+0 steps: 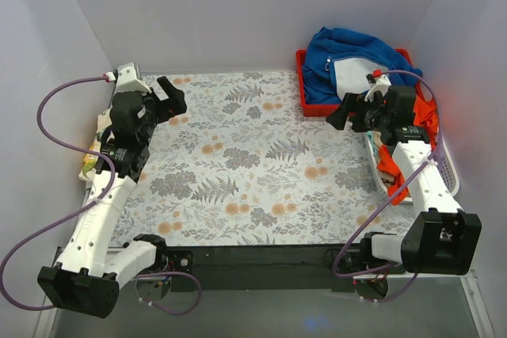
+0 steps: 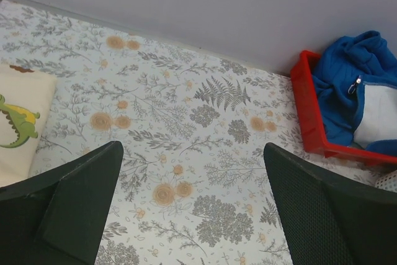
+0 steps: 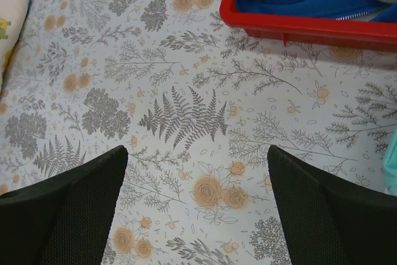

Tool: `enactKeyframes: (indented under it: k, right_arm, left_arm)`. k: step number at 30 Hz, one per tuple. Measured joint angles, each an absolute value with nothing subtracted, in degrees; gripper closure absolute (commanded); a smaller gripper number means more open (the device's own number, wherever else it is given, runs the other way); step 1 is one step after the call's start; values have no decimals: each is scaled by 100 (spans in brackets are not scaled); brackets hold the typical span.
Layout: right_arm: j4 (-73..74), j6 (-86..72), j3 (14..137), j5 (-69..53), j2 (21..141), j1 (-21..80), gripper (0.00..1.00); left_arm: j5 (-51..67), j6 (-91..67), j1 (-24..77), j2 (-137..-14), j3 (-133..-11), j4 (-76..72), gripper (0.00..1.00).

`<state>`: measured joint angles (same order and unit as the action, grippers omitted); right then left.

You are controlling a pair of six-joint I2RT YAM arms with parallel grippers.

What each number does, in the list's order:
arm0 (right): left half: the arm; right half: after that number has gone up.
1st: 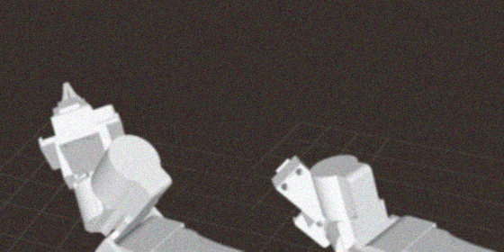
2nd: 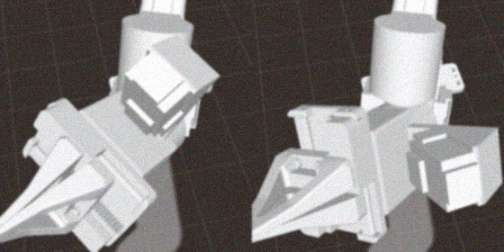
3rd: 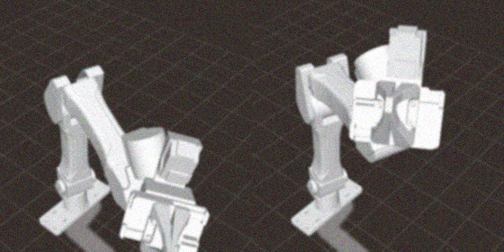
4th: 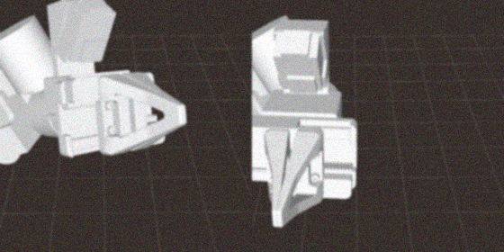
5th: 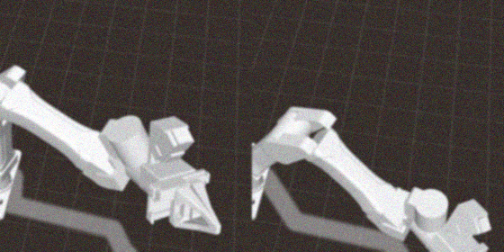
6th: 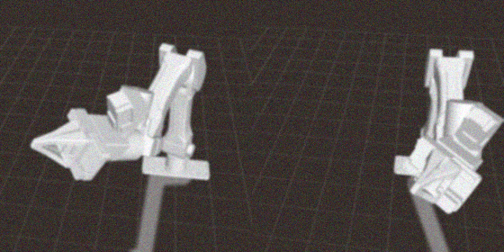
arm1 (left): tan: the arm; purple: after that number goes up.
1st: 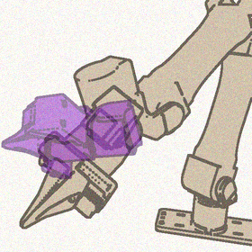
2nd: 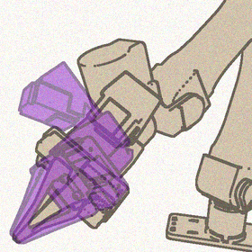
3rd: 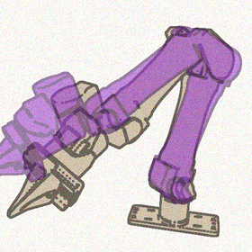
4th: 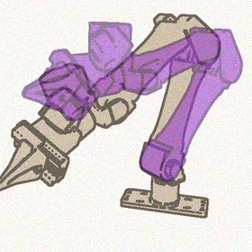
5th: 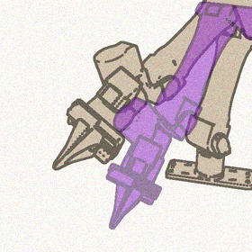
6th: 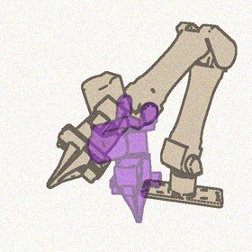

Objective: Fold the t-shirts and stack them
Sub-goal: Grab the tshirt from the pile

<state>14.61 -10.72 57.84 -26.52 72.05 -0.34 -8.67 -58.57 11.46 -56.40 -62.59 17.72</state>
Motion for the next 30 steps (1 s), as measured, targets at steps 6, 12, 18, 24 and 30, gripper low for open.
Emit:
enactKeyframes:
  k: [6,12,18,24,30]
  right_arm:
    - [1173,-1070,5913,-3055,7002,-38,2]
    - [902,-1339,5931,-3323,7461,-104,2]
    - [1052,-1133,5953,-1861,7406,-106,1]
    - [1052,-867,6307,355,6978,-106,2]
    - [1387,-797,6281,1968,7015,-106,8]
  left_arm:
    - [-1022,-6228,1146,-5937,-6261,1798,4]
    - [-1096,-6326,1146,-6064,-6263,1686,2]
    - [-1061,-6322,1146,-6617,-6477,1769,2]
    - [-849,-6154,1146,-6720,-6449,1737,2]
    - [-414,-6093,1146,-7026,-6462,1673,2]
